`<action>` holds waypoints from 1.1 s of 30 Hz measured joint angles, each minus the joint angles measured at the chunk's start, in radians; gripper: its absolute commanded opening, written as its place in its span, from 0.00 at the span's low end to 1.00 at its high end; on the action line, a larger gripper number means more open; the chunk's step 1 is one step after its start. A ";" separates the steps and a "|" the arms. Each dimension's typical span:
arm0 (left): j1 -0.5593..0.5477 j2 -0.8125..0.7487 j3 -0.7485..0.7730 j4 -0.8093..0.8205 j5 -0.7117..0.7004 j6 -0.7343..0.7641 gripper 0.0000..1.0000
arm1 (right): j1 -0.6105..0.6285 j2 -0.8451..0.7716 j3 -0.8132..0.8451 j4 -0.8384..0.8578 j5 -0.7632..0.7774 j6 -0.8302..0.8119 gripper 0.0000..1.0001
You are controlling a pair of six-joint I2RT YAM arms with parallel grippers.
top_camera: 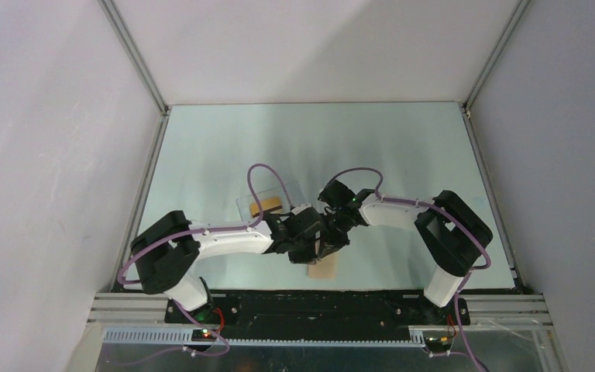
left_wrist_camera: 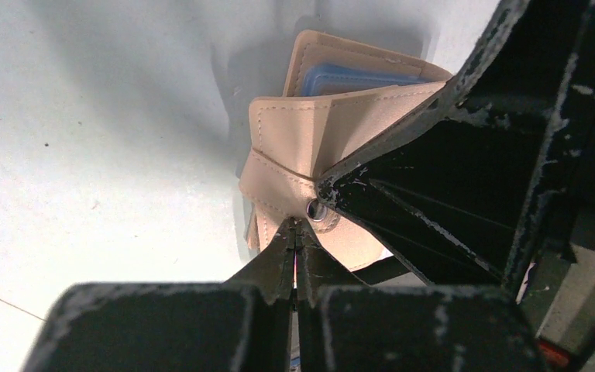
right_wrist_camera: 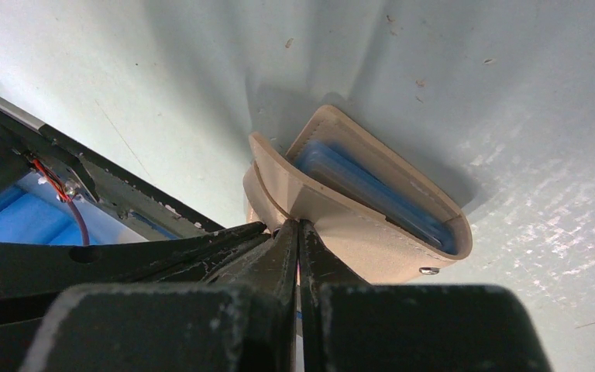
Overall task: Put the credit cards into the card holder
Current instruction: Close the card holder at the center of the board.
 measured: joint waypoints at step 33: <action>0.020 0.047 0.039 -0.037 0.051 -0.006 0.11 | -0.002 -0.040 -0.020 0.024 -0.005 0.019 0.32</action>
